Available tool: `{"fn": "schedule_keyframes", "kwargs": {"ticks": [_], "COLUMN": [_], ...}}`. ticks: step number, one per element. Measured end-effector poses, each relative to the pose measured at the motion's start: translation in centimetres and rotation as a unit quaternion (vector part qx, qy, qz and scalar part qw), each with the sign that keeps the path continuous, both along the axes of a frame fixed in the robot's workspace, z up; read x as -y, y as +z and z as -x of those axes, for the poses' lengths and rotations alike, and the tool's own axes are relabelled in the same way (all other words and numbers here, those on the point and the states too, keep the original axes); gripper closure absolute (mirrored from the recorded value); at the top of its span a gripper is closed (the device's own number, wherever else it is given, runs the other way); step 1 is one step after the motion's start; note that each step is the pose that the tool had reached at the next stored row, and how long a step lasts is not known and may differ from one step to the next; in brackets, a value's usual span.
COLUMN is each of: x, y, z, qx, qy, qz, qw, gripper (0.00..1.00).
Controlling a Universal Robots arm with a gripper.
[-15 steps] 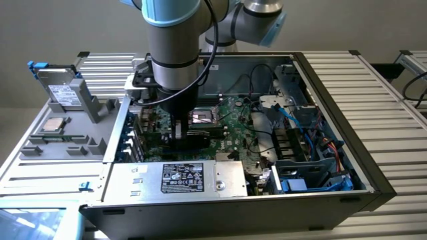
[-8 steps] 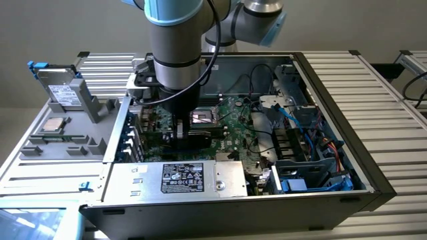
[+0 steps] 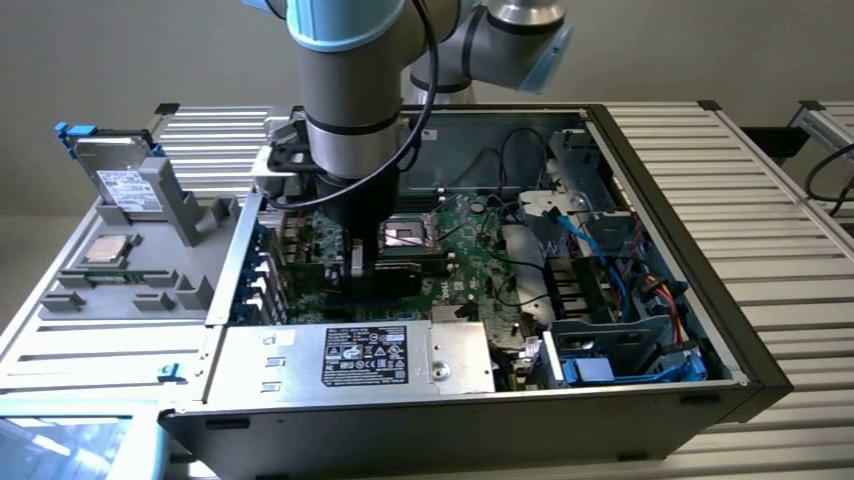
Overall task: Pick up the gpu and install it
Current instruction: 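Insert the gpu into the slot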
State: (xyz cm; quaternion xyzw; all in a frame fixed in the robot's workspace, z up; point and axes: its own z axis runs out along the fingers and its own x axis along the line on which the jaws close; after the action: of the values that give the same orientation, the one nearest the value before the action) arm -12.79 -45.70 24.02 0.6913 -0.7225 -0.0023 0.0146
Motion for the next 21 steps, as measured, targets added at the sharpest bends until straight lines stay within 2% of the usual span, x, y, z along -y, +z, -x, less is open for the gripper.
{"fn": "schedule_keyframes", "kwargs": {"ticks": [6,21], "x": [-0.09,-0.06], "y": [0.09,0.07], "z": [0.09,0.28], "qx": [0.0022,0.0031], "qy": [-0.001,-0.001], "qz": [-0.0001,-0.0002], "qw": [1.0,1.0], "gripper": [0.71,0.71]}}
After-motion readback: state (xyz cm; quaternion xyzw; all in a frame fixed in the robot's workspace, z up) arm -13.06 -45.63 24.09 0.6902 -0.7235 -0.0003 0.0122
